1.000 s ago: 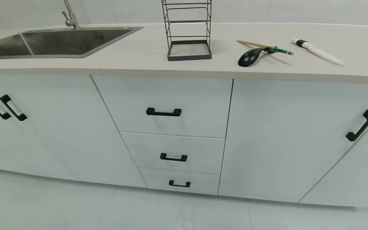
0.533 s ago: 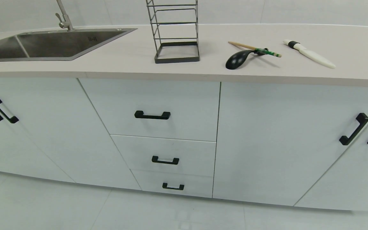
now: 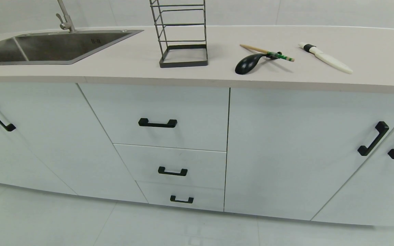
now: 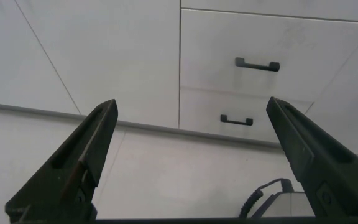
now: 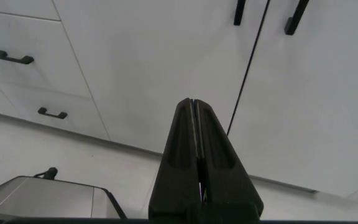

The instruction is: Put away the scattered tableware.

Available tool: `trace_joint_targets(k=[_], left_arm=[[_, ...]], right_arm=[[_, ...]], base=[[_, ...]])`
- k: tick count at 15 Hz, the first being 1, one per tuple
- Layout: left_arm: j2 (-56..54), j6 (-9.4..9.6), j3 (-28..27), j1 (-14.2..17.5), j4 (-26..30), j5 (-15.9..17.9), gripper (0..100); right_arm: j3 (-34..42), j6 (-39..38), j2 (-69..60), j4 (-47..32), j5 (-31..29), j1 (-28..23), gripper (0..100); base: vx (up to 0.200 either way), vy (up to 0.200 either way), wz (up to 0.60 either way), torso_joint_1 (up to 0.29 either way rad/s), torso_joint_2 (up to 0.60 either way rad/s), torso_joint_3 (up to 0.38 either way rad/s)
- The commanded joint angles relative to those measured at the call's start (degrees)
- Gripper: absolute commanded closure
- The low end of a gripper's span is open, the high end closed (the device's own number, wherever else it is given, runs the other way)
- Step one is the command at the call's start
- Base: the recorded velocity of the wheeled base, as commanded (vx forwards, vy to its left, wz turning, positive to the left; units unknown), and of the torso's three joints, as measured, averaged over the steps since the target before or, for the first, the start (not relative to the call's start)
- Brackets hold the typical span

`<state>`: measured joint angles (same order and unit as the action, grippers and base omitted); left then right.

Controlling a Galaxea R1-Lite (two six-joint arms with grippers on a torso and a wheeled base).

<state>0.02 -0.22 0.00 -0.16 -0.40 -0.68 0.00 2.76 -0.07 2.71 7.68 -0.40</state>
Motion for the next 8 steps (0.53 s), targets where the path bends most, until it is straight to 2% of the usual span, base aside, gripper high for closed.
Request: trace_joint_targets(k=[1,2,3,4,6,7,8], left_arm=[[0.0,2.68,0.0,0.1,-4.3,3.4,0],[0.0,3.47,0.0,0.2,-9.7,7.2,0],[0.0,3.74,0.0,0.2,-12.7,10.3,0],[0.0,3.65,-0.1,0.2,-14.3,14.7,0],[1.1,3.38,-2.4,-0.2,-13.7,19.1,0],[5.0,3.74,-6.9,-1.5,-13.2,22.9,0],[9.8,4.97,-10.6,-2.6,-13.1,24.2,0]], right_arm=[[0.0,0.1,0.1,0.0,0.4,0.1,100],[0.0,0.8,0.1,0.0,0.4,0.1,100],[0.0,1.3,0.1,0.0,0.4,0.1,100],[0.0,1.3,0.1,-0.1,0.3,0.1,100],[0.0,-0.7,0.1,0.1,-0.4,0.1,100],[0.0,-3.6,0.1,0.2,-1.0,0.1,100],[0.0,-6.0,0.1,0.3,-1.8,0.1,100]], base=[[0.0,0.0,0.0,0.0,0.0,0.0],[0.0,0.0,0.0,0.0,0.0,0.0],[0.0,0.0,0.0,0.0,0.0,0.0],[0.0,0.0,0.0,0.0,0.0,0.0],[0.0,0.0,0.0,0.0,0.0,0.0],[0.0,0.0,0.0,0.0,0.0,0.0],[0.0,0.0,0.0,0.0,0.0,0.0]])
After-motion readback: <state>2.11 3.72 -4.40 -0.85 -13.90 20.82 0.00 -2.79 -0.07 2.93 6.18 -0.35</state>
